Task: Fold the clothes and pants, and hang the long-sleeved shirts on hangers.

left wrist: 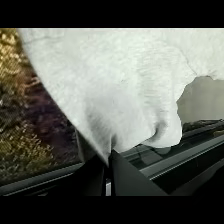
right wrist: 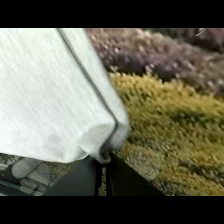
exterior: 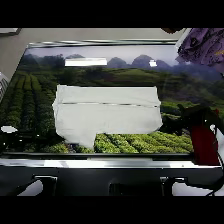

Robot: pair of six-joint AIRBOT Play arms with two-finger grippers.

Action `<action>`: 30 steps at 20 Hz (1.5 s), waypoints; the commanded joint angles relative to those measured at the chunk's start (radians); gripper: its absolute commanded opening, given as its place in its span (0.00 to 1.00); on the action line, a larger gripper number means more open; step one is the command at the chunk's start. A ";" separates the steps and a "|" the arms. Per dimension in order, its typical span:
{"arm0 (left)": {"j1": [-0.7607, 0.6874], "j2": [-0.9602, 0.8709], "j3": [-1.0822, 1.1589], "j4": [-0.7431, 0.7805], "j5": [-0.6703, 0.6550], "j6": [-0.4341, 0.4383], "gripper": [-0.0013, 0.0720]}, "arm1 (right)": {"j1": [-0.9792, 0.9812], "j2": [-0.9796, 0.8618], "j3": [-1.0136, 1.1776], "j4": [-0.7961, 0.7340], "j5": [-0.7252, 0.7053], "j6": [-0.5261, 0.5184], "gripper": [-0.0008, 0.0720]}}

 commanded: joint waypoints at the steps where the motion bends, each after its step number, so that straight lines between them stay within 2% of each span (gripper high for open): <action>1: 0.002 0.014 0.040 0.001 -0.006 -0.034 0.05 | 0.000 0.024 -0.003 0.012 0.007 0.031 0.05; 4: 0.030 0.097 0.073 0.032 -0.039 -0.141 0.05 | 0.000 0.104 -0.003 -0.054 -0.086 0.110 0.05; 8: 0.035 0.310 0.073 0.240 -0.142 -0.292 0.05 | 0.000 0.270 -0.003 -0.129 -0.243 0.180 0.05; 12: 0.035 0.487 0.073 0.254 -0.212 -0.341 0.05 | 0.000 0.422 -0.003 -0.154 -0.356 0.241 0.05; 15: 0.035 0.518 0.073 0.219 -0.204 -0.338 0.05 | 0.000 0.461 0.004 -0.148 -0.343 0.230 0.05; 19: 0.035 0.441 0.074 0.077 -0.064 -0.278 0.05 | 0.003 0.434 0.010 -0.060 -0.207 0.171 0.05; 22: 0.035 0.322 0.116 0.021 0.027 -0.238 0.05 | 0.095 0.357 0.062 -0.092 -0.117 0.149 0.05; 23: 0.035 0.274 0.145 0.006 0.044 -0.224 0.05 | 0.136 0.325 0.087 -0.116 -0.075 0.153 0.05; 26: 0.017 0.116 0.267 -0.007 0.083 -0.195 0.05 | 0.217 0.230 0.205 -0.280 0.015 0.259 0.05; 30: -0.051 -0.108 0.444 -0.010 0.133 -0.178 0.05 | 0.217 0.121 0.338 -0.300 0.069 0.277 0.05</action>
